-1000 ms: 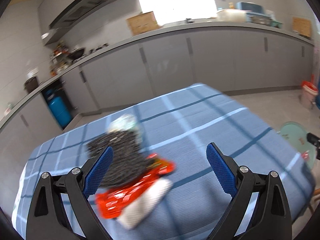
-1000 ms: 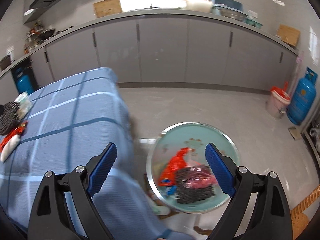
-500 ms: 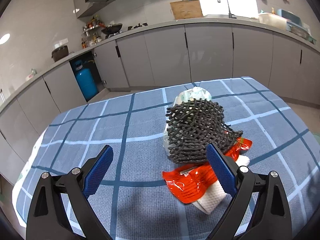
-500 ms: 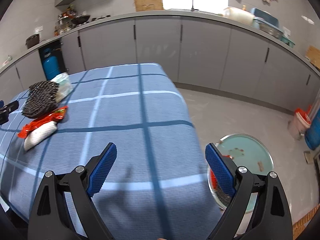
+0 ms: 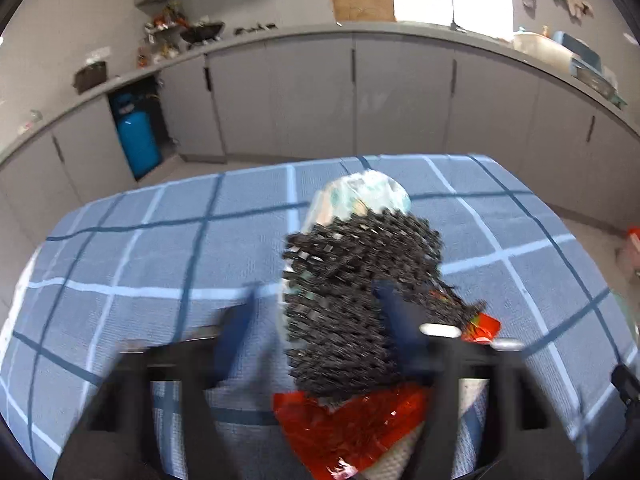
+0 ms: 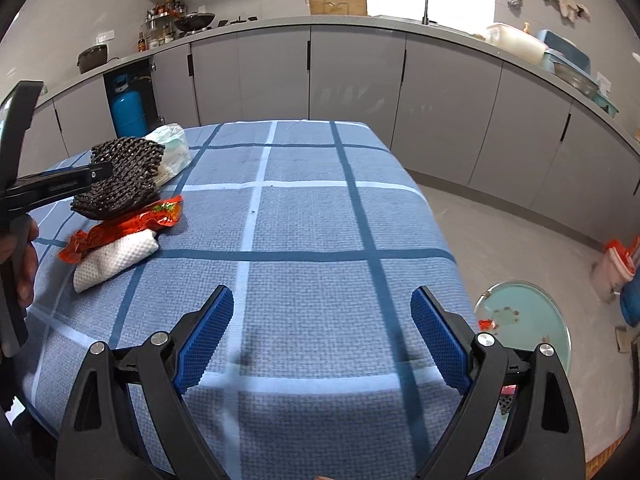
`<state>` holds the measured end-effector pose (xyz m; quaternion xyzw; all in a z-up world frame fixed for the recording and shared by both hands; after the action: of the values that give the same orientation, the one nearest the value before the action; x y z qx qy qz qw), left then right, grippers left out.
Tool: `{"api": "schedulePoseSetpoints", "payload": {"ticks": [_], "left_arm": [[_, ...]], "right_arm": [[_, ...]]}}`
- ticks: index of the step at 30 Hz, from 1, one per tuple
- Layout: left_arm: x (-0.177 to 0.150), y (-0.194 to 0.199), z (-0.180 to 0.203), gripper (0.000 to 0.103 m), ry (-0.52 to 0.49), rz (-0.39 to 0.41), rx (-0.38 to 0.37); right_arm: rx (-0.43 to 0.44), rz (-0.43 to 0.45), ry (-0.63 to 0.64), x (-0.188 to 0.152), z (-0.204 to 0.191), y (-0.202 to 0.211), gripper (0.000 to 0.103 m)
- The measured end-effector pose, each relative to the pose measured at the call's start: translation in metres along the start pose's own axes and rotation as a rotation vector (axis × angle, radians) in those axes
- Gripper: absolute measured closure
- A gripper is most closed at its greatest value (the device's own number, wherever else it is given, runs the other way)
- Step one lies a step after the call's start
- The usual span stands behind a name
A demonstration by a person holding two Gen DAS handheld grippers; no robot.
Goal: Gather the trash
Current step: 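Move both tools back to the table toward the second black mesh net, then grasp the black mesh net with the left tool while the right tool grasps the printed clear bag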
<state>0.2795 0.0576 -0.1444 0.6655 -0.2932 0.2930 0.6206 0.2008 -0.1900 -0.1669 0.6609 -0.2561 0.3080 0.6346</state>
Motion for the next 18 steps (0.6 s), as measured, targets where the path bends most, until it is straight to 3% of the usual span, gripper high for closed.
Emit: {"api": "schedulePoseSetpoints", "payload": {"ticks": [1,2,8,13,18], "left_arm": [[-0.002,0.0,0.0,0.087,-0.001,-0.005,-0.008],[-0.003,0.003,0.0,0.09,-0.005,-0.004,-0.022],[0.002,0.037,-0.014,0.093,0.015,0.057,-0.042],[0.007,0.067,-0.042,0.093,0.031,0.14,0.05],[0.006,0.071,-0.068,0.093,0.065,0.148,0.097]], "right_arm": [[0.003,-0.002,0.001,0.0,-0.002,-0.001,0.014],[0.008,-0.005,0.003,0.001,-0.004,-0.003,0.014],[0.036,-0.008,0.03,0.007,-0.023,-0.008,0.013],[0.069,0.001,0.058,0.018,-0.043,-0.012,0.013],[0.108,0.018,0.097,0.036,-0.067,-0.018,0.013]]}}
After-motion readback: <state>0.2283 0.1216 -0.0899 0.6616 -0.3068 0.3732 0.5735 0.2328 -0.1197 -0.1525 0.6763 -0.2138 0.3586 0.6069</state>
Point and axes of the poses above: each gripper's, at about its wrist camera, not at the fingertips, and y roughly against the way its jaws point, z to its right, x to its top, the point moved 4 cm from there along -y, roughly the way its jaws point, and after that the axes turned 2 degrees about x, right-handed, at the moved point
